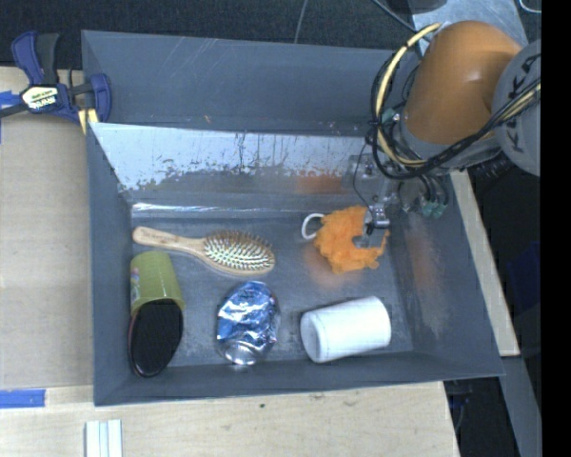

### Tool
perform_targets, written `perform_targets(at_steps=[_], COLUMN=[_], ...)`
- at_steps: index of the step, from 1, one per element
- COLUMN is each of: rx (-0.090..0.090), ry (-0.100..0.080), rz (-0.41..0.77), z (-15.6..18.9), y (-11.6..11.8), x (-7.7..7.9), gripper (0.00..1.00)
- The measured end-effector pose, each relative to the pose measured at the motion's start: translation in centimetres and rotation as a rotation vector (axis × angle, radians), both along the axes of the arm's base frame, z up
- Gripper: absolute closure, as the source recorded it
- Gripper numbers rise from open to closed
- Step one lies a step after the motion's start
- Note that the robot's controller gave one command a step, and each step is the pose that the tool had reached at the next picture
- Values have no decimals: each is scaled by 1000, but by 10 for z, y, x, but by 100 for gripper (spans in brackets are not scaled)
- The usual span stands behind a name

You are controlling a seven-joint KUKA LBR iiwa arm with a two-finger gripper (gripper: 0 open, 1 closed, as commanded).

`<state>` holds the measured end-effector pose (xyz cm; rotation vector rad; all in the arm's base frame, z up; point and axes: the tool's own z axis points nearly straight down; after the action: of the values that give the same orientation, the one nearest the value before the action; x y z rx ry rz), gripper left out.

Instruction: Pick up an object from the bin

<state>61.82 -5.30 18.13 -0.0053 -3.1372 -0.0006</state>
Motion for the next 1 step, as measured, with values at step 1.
perform_targets(at_steps=[1], rx=[1], ry=[2], rz=[23], z=[-35], y=[13], x=[-1], gripper=[0])
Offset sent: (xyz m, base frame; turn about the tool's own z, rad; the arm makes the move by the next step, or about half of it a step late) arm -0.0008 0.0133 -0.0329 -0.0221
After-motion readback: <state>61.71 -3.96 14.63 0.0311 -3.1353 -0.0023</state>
